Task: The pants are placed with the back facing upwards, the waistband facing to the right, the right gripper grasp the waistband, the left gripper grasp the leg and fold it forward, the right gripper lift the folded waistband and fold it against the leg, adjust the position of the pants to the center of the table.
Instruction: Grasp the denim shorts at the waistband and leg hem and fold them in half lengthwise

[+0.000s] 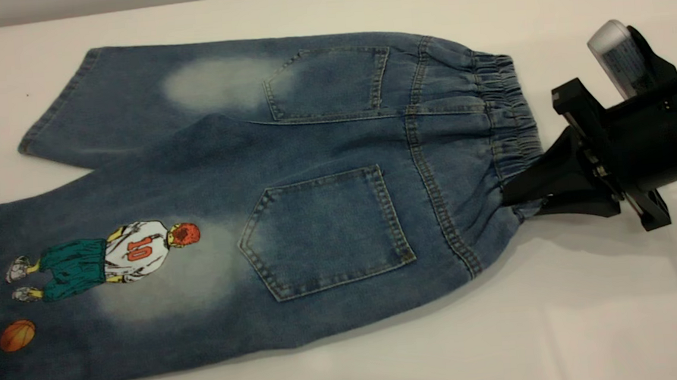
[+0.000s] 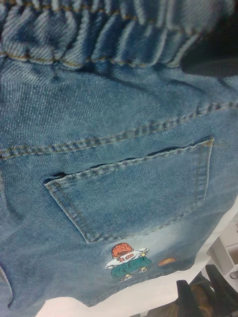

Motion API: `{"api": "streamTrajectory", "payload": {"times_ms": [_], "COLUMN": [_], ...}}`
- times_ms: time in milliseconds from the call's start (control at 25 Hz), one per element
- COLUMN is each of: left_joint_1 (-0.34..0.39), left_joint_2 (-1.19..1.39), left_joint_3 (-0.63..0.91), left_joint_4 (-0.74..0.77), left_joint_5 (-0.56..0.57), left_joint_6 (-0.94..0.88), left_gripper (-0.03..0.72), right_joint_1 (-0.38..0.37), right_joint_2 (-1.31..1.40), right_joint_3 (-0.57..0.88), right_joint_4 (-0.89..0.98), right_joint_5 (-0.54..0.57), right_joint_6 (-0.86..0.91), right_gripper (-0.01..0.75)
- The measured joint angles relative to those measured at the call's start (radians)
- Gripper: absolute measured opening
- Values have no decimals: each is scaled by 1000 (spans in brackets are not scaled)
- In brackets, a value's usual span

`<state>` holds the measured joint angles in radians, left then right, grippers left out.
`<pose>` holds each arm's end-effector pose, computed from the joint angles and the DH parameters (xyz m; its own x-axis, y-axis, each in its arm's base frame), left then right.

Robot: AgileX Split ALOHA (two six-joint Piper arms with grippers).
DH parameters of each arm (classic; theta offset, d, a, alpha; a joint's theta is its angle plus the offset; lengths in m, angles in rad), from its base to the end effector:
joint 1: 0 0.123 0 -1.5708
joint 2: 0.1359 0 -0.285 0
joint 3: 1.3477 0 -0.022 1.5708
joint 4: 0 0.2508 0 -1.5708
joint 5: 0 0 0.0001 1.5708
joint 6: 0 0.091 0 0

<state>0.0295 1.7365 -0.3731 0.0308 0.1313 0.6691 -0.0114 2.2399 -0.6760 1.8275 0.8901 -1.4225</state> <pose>0.1931 0.0061 0.0717 -0.7740 0.6214 -0.1219 0.6120 0.7835 0.1078 0.2749 0.0653 0.0177 -0.9357 0.3517 0.0267 0.2338 0.5619 0.7935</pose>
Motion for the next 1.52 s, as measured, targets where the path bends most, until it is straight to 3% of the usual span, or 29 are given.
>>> {"api": "streamTrajectory", "payload": {"times_ms": [280,640,1040,1240,1520], "left_joint_1": [0,2,8,-2,-101], "left_joint_2": [81,117,120,120,51], "left_joint_3": [-3,-3,-14,-14,-13], "left_joint_4": [17,18,22,22,18], "left_joint_5": [-78,-131,-160,-158,-66], "left_joint_6": [0,0,0,0,-66], "left_gripper": [531,407,83,59,57], "right_joint_1": [0,0,0,0,-8], "right_joint_2": [0,0,0,0,-18], "right_joint_3": [0,0,0,0,17], "right_joint_4": [0,0,0,0,-34], "right_joint_5": [0,5,8,38,79], "right_joint_6": [-4,-6,-23,-28,-2], "right_gripper": [44,49,51,43,41]}}
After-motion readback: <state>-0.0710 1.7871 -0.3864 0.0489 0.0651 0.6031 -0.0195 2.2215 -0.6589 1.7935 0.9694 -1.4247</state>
